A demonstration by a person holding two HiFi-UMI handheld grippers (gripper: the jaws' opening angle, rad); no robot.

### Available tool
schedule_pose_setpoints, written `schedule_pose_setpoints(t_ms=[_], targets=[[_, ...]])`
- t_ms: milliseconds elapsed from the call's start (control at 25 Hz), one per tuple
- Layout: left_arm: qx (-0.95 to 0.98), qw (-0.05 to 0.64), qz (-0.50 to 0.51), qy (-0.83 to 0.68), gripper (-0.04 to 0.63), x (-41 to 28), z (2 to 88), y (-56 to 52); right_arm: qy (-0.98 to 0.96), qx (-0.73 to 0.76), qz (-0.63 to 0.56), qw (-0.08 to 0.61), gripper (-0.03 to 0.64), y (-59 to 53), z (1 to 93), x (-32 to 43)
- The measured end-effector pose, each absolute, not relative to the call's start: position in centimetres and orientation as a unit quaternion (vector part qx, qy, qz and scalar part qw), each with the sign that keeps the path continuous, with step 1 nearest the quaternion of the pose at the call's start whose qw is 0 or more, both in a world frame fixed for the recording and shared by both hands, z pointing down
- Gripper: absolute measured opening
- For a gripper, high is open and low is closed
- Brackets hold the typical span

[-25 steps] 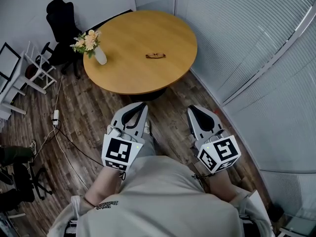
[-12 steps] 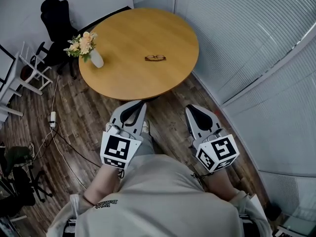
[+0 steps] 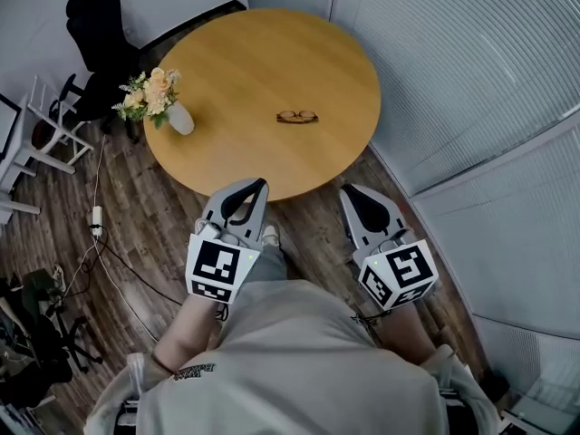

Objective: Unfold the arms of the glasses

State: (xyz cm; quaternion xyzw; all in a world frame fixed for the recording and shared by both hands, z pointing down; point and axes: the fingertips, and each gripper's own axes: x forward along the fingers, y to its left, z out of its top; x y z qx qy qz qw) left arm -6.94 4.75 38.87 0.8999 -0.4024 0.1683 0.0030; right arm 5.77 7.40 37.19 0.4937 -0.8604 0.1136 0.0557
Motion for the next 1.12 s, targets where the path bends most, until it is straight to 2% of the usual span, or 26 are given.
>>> schedule_pose_setpoints(t_ms=[640, 1120], targets=[[0.922, 0.004, 0.181, -0.341, 0.022, -10.7, 39.0, -10.3, -0.824, 0.553, 0.084, 0.088, 0.037, -8.6, 35.4, 3.1], [0.926, 0.0, 0.176, -0.335, 0.023, -11.6, 38.8, -15.4, -0.813, 0.57, 0.079, 0.093, 0.037, -13.4, 34.7, 2.9]])
